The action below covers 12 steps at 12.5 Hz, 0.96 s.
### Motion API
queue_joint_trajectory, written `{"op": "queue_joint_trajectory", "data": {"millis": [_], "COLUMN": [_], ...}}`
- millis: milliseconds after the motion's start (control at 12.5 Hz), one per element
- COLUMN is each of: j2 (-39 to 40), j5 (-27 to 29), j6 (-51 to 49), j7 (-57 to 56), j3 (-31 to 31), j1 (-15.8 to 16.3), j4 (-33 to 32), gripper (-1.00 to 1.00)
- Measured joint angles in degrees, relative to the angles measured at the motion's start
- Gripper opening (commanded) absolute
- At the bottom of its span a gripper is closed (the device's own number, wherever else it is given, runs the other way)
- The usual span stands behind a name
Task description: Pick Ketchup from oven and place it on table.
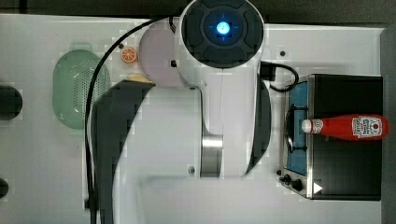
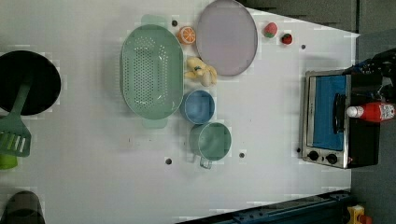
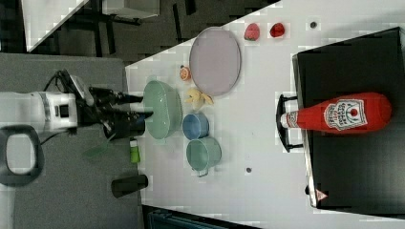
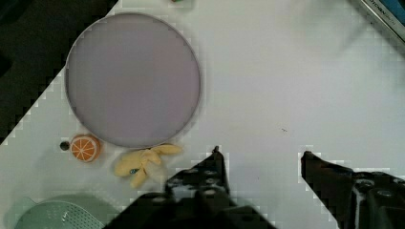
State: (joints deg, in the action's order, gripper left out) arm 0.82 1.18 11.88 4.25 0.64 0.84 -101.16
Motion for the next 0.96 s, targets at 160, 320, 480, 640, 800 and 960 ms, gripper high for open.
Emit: {"op": "queue_joint_trajectory", "data": {"millis": [160,320,480,640,800,960], "j2": [-11.7,-22.3,-28.9,-31.1,-29.3,-24.2], "j5": [-0.5,-0.2,-0.2,-0.8,-0.9,-0.8], "j6": [-7.6,-10.1,-8.9,-6.6,-0.3,0.6], "j7": [-0.4,-0.4,-0.4,-0.8,-0.8,-0.9], "j3": [0.5,2.3,2.9,3.5,5.6,9.7], "j1": [-0.5,-0.5,-0.7,-1.0,-1.4,-1.9], "j4": [-11.8,-15.8,-14.1,-11.6,-11.6,-12.2], "gripper": [0.8,1.0,1.0,1.0,1.0,1.0]}}
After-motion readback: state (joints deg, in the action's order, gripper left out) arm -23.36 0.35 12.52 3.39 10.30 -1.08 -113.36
